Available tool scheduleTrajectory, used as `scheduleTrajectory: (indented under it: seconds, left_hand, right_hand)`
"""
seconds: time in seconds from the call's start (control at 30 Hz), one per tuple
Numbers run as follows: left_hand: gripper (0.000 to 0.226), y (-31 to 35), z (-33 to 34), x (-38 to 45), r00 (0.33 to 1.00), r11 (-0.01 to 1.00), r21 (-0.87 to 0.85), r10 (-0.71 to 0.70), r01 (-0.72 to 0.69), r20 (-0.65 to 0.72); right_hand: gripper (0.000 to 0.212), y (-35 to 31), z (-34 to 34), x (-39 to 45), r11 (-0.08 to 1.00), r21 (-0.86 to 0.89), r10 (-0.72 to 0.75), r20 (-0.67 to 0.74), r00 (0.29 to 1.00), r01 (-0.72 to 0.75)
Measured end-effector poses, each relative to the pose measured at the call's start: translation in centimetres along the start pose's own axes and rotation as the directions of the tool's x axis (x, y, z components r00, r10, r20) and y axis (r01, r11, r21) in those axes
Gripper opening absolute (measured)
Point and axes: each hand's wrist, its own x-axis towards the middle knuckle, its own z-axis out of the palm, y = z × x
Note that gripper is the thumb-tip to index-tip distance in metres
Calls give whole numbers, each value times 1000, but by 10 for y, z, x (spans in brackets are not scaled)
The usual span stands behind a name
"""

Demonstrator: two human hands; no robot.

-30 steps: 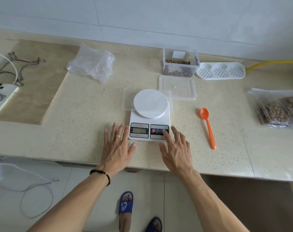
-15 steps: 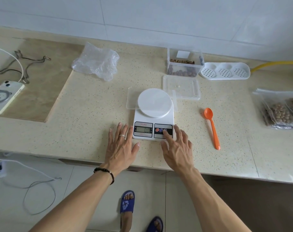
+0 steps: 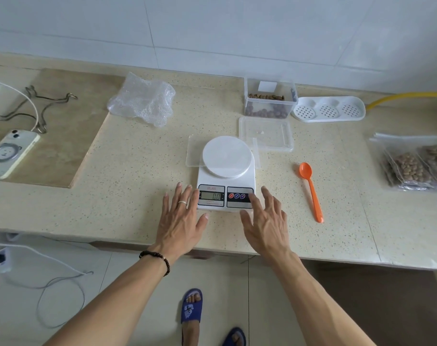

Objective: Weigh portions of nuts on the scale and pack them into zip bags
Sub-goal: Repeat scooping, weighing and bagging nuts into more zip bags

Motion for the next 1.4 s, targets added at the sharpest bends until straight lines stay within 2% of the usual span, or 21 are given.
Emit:
scheduleTrajectory:
  seconds: [0.2, 0.3, 0.4, 0.5, 0.63, 0.73, 0.83, 0.9, 0.97, 1.07, 1.23, 1.4]
  left_hand:
    - [80, 17, -22, 12, 998, 998, 39, 54, -52, -43]
    - [76, 21, -35, 32, 993, 996, 46, 86, -83, -81]
    - [67, 26, -48, 65, 992, 993, 28, 116, -115, -46]
    - [67, 30, -55, 108, 987, 987, 17, 162, -163, 14]
    - [68, 36, -55, 166, 969, 971, 17, 238, -239, 60]
    - [70, 43, -50, 196, 952, 954, 21, 295, -298, 82]
    - [80, 47, -44, 214, 930, 940, -43, 342, -340, 137]
    - [100, 53, -43, 220, 906, 930, -65, 366, -361, 212]
    - [123, 61, -45, 224, 887, 927, -61, 373, -371, 270]
    - [138, 75, -50, 231, 901, 935, -52, 352, -351, 255]
    - [131, 94, -67, 238, 929, 938, -90, 343, -334, 136]
    - [120, 103, -77, 236, 945, 941, -116, 324, -316, 53]
  right_hand:
    - [54, 17, -24, 6, 987, 126, 103, -28, 994, -98]
    - [53, 22, -36, 18, 964, 218, 157, -18, 987, -150]
    - [51, 23, -49, 42, 921, 340, 211, -16, 977, -193]
    - [49, 20, -66, 74, 834, 490, 295, -9, 955, -253]
    - [48, 18, -75, 127, 633, 691, 417, 77, 906, -350]
    - [48, 24, -73, 156, 557, 719, 450, 160, 879, -416]
    - [28, 27, -70, 168, 558, 692, 382, 275, 882, -457]
    - [12, 28, -73, 171, 566, 705, 315, 295, 902, -428]
    - [11, 29, -80, 176, 556, 735, 272, 281, 921, -388]
    - [10, 31, -94, 183, 554, 764, 196, 267, 944, -331]
    - [13, 38, -115, 197, 625, 732, 118, 253, 960, -270]
    - [13, 45, -122, 205, 678, 690, 102, 255, 961, -255]
